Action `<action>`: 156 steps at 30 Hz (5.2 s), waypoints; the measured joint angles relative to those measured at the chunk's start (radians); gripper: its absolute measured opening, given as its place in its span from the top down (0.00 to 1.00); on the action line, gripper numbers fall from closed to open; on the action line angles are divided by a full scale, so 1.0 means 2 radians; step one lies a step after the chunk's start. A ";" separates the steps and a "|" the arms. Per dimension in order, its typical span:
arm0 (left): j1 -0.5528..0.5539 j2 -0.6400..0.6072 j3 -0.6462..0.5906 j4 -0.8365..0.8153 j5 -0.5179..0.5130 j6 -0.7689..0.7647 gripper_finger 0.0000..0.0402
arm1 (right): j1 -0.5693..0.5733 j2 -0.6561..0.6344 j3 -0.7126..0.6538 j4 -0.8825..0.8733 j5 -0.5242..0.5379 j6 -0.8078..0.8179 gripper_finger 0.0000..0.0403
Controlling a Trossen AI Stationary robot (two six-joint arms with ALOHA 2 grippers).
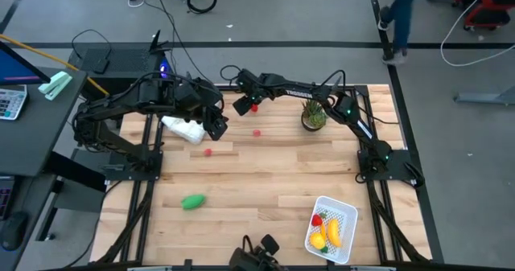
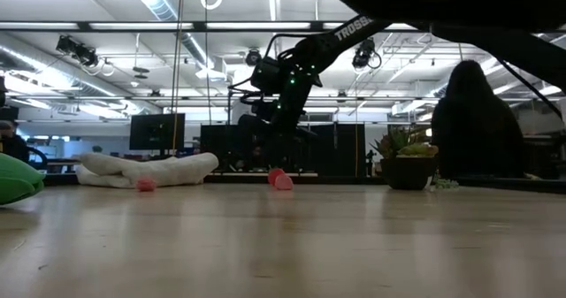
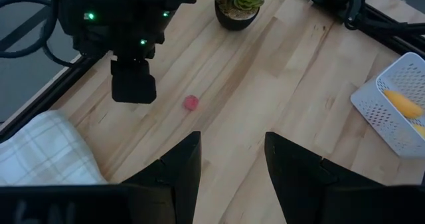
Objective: Pick and placing Produce into tupperware
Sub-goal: Put the strawberry into the white bin
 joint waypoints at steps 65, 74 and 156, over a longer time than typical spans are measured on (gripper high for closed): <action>0.000 0.000 0.000 0.001 0.000 0.009 0.57 | -0.052 0.000 0.000 0.005 -0.133 0.034 0.61; 0.000 0.000 0.000 0.001 0.000 0.009 0.57 | -0.052 0.001 0.000 0.005 -0.135 0.041 0.63; 0.000 0.000 0.000 -0.003 0.000 0.026 0.57 | -0.018 -0.083 0.028 -0.187 -0.138 -0.173 0.56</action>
